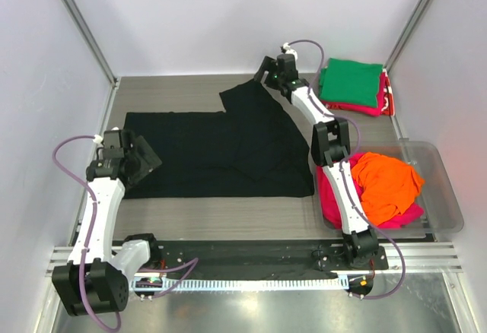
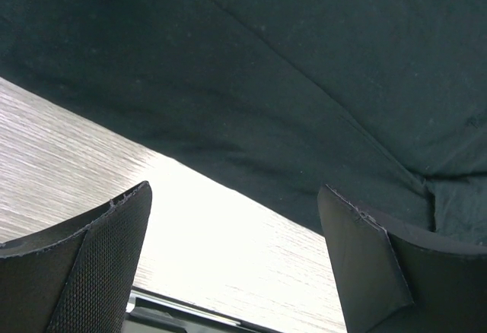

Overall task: Fold and stack the t-shirts
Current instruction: Fold the tshirt

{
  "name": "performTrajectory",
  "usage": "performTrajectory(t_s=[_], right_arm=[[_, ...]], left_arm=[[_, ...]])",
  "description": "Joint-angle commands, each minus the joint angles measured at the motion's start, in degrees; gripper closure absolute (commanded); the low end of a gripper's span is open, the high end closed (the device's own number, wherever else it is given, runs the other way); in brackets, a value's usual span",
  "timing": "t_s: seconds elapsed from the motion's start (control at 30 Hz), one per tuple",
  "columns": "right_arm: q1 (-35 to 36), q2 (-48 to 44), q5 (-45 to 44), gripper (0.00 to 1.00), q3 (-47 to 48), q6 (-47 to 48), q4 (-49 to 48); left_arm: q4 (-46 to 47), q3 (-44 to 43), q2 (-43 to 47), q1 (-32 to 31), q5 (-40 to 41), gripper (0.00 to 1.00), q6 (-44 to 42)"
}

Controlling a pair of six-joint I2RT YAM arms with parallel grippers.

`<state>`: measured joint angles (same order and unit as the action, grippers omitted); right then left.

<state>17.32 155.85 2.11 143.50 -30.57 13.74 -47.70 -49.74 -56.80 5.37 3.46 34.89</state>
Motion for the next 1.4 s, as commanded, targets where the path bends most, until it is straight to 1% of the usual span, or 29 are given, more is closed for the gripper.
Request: performTrajectory(t_s=[0.0,0.13,0.3,0.37,0.47,0.5,0.6,0.67,0.77,0.8,0.87,0.9,0.97,1.0,1.03,1.1,1.27,1.3,1.37], right_arm=[[0.7,3.0,0.7,0.13,4.3,-2.2,-12.4],[0.7,9.4,0.1,0.14,7.9,-2.5,-15.0],[0.9,12.8,0.9,0.15,8.9,-2.4,-16.6],[1.1,13.9,3.1,0.18,10.0,-3.4,-16.2],[1.9,13.7,3.8,0.23,9.8,-3.0,-15.5],[2.2,13.4,4.2,0.28,9.8,-3.0,-15.1],[3.0,13.2,6.1,0.34,9.4,-3.9,-12.3],[3.9,12.6,6.4,0.37,8.7,-2.5,-10.3],[4.7,11.6,6.4,0.45,7.4,-1.6,-8.8],[4.7,11.3,5.4,0.53,7.1,-1.6,-8.9],[4.7,11.0,4.6,0.62,6.8,-1.5,-8.8],[4.7,10.9,3.6,0.73,6.9,-1.3,-8.8],[4.7,10.9,2.7,0.83,6.9,-1.2,-8.9],[4.7,10.7,2.2,0.91,6.9,-1.0,-8.9],[4.6,10.7,1.8,0.95,6.9,-0.8,-9.0],[4.5,9.7,1.4,0.99,6.8,-0.4,-9.2],[4.5,3.6,0.9,0.99,3.2,3.7,-11.8],[4.5,0.9,0.7,0.99,2.7,4.2,-12.5],[4.5,-1.7,0.8,0.99,1.6,5.3,-12.5]], left_arm=[[1.6,0.3,1.9,-0.4,1.1,0.10,-0.8],[1.7,0.4,2.7,-0.4,1.4,0.11,-0.7],[2.3,0.8,3.1,-0.4,0.8,0.11,-0.7],[2.4,0.8,2.9,-0.4,0.8,0.12,-0.7],[2.5,0.8,2.9,-1.0,0.7,0.12,-0.8],[2.5,0.8,2.8,-1.0,0.7,0.12,-0.8],[2.5,0.8,3.2,-1.4,0.9,0.12,-0.8],[2.5,0.8,3.4,-1.6,1.0,0.12,-0.8],[2.5,0.8,3.5,-2.0,1.4,0.12,-0.8],[2.5,0.8,3.7,-2.0,1.5,0.12,-0.8],[2.5,0.8,3.8,-2.3,1.6,0.12,-0.7],[2.5,0.9,4.0,-2.6,1.8,0.12,-0.7],[2.5,0.8,4.1,-2.6,1.9,0.12,-0.7],[2.5,0.8,4.0,-2.6,2.1,0.12,-0.7],[2.5,0.8,4.0,-2.6,2.1,0.12,-0.8],[2.4,0.8,4.1,-2.6,2.4,0.12,-0.8],[2.1,0.7,3.9,-2.6,3.0,0.12,-0.7],[2.1,0.6,3.9,-2.5,3.2,0.12,-0.7],[2.1,0.5,3.5,-1.5,3.5,0.12,-0.7]])
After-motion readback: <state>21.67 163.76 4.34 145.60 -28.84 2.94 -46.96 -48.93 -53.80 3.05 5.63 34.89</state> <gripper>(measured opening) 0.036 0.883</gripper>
